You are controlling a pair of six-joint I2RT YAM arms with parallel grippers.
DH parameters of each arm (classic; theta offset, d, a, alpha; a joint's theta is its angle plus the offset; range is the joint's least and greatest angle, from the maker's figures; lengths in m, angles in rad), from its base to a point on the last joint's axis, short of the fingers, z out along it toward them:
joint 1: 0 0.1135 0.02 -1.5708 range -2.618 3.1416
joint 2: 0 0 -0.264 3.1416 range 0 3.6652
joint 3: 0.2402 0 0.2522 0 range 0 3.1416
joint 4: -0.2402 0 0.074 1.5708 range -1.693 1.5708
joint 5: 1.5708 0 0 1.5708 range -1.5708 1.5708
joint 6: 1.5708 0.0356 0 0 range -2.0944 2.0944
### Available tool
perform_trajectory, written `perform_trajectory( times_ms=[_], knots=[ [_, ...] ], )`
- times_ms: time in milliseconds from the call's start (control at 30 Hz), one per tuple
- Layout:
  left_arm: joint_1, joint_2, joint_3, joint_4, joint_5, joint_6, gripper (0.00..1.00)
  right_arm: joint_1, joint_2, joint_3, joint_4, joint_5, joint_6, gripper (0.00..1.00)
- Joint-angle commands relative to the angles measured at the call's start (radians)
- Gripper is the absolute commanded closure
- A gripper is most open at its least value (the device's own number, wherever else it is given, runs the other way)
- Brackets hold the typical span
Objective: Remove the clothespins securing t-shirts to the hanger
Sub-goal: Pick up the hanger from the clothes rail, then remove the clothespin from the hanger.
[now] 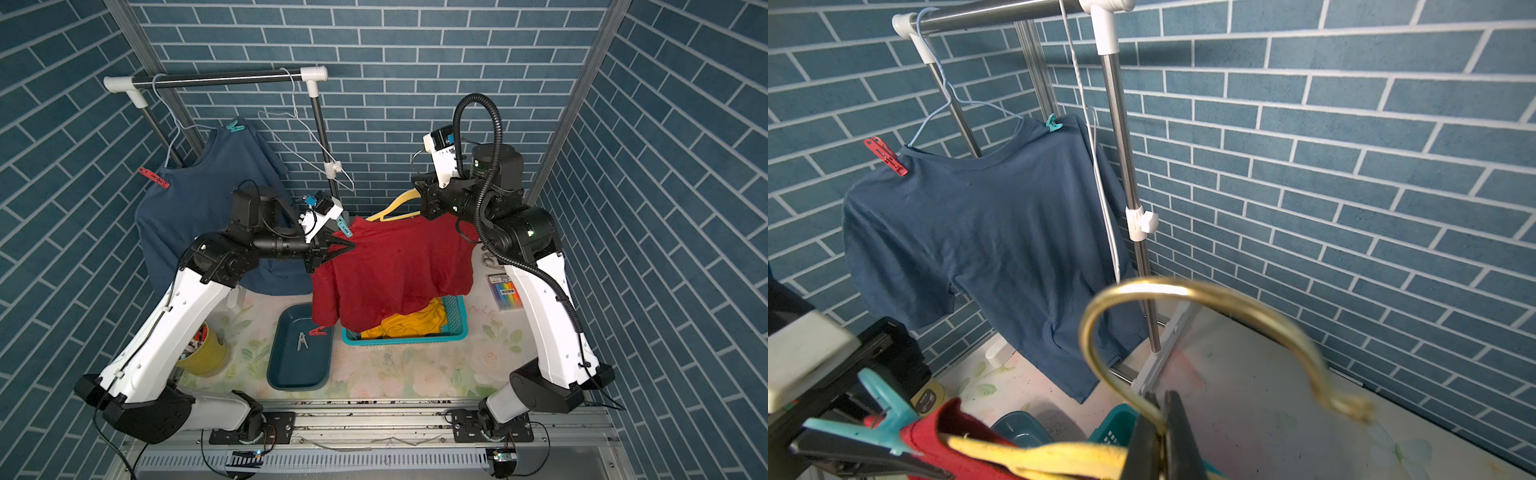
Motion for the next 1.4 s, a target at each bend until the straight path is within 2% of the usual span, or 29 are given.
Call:
perform_trajectory(
  times_ms=[0, 133, 300, 500, 933, 1033, 1200, 1367],
  knots=[
    [-0.011, 0.011, 0.048, 0.043, 0.035, 0.021, 0.86, 0.002, -0.014, 0.014, 0.011, 0.048, -0.12, 1.0],
    [-0.012, 0.023, 0.033, 0.047, 0.028, 0.006, 0.66, 0.002, -0.033, -0.001, 0.007, 0.068, -0.15, 1.0],
    [-0.011, -0.021, -0.031, 0.11, -0.056, -0.037, 0.41, 0.002, -0.06, -0.028, 0.023, 0.091, -0.166, 1.0],
    [-0.011, -0.086, -0.078, 0.171, -0.168, -0.076, 0.3, 0.002, -0.069, -0.061, 0.048, 0.086, -0.169, 1.0],
    [-0.032, 0.015, -0.056, 0.267, -0.034, -0.218, 0.25, 0.002, -0.083, -0.112, 0.073, 0.094, -0.164, 1.0],
    [-0.044, 0.038, -0.05, 0.259, -0.019, -0.221, 0.29, 0.002, -0.085, -0.121, 0.077, 0.097, -0.166, 1.0],
    [-0.051, 0.046, -0.05, 0.249, -0.017, -0.223, 0.45, 0.002, -0.09, -0.137, 0.077, 0.108, -0.173, 1.0],
    [-0.051, 0.029, -0.056, 0.243, -0.025, -0.221, 0.47, 0.002, -0.097, -0.154, 0.079, 0.109, -0.184, 1.0]
  ],
)
